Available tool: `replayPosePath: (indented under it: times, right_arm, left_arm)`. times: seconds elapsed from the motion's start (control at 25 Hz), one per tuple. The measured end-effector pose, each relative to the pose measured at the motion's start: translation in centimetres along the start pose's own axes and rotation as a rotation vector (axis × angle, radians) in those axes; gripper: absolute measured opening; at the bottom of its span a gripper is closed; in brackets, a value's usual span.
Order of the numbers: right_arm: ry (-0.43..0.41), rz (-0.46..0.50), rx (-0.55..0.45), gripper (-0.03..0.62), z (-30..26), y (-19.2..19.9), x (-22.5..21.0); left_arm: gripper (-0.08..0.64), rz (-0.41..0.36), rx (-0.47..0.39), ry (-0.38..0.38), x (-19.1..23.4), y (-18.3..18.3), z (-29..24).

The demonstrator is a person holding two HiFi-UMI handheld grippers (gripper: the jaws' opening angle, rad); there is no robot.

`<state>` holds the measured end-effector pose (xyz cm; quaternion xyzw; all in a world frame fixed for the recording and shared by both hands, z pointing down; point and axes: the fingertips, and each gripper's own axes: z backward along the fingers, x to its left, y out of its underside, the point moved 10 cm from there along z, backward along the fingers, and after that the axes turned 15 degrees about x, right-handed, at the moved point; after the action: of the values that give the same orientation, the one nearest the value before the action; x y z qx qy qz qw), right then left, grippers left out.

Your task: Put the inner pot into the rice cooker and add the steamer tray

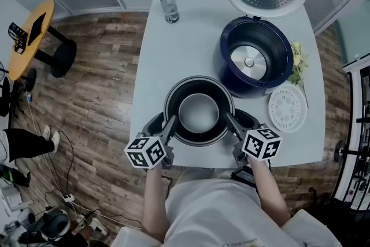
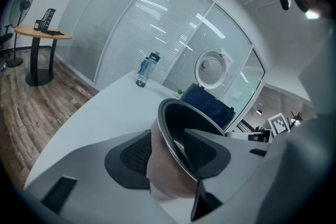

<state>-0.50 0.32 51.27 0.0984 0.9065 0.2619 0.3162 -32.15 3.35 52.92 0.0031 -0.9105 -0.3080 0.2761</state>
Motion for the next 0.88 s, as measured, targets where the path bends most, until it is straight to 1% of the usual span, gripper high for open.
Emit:
replayPosePath:
  times: [0.04, 0.12, 0.4, 0.56, 0.88]
  right_arm:
    - [0.006, 0.001, -0.001, 0.126, 0.0, 0.0, 0.1]
    - [0.016, 0.003, 0.003, 0.111, -0.1, 0.1, 0.2]
    - [0.028, 0.001, 0.013, 0.108, -0.1, 0.1, 0.4]
    - [0.027, 0.001, 0.021, 0.106, 0.2, 0.1, 0.6]
    - [0.007, 0.009, 0.015, 0.104, 0.2, -0.2, 1.3]
  left_arm:
    - [0.180, -0.001, 0.008, 0.006, 0.0, 0.0, -0.1]
    - [0.135, 0.006, 0.015, 0.016, -0.1, 0.1, -0.1]
    - [0.127, 0.001, 0.027, 0.020, -0.1, -0.1, 0.0]
    - [0.114, 0.027, 0.041, 0.058, 0.1, 0.0, 0.6]
    - [0.107, 0.050, 0.010, 0.057, 0.4, -0.3, 1.2]
